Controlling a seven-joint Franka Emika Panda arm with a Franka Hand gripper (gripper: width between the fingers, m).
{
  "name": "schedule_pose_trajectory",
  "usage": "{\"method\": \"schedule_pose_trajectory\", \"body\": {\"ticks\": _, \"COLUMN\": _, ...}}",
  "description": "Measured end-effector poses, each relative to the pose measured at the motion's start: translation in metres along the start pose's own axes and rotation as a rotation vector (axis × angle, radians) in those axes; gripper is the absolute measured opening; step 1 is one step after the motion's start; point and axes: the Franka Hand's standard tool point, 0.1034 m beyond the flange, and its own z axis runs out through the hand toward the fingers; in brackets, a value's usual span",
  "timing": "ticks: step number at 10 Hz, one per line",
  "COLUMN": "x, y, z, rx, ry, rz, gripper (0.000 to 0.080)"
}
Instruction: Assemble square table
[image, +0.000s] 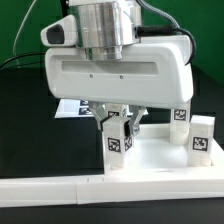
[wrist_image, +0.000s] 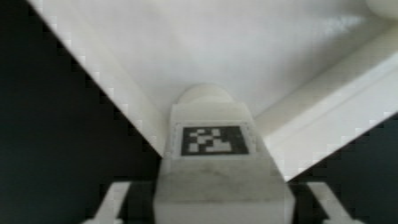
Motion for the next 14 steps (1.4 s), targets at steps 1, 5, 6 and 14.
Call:
{"method": "schedule_pose_trajectory", "body": {"ticks": 1, "x": 0.0005, "y": 0.0, "z": -0.0008, "rx": -0.001, "ry": 0.001, "rz": 0.175, "gripper": 0.0284}}
{"method": "schedule_pose_trajectory", "body": {"ticks": 5, "x": -0.0038, "y": -0.0032, "z": 0.002, "rx": 0.029, "ry": -0.02, "rz": 0.876, "gripper": 0.0284}}
{"method": "schedule_pose_trajectory", "body": {"ticks": 6, "x": -0.0054, "y": -0.0059, "z": 0.0029, "rx": 0.029, "ry": -0.017, "rz": 0.952, "gripper": 0.0284}}
{"method": "schedule_pose_trajectory", "body": {"ticks": 14, "x": -0.0065, "y": -0.0051, "z": 0.0046, "rx": 0.025, "ry": -0.01, "rz": 0.157, "gripper": 0.0643}}
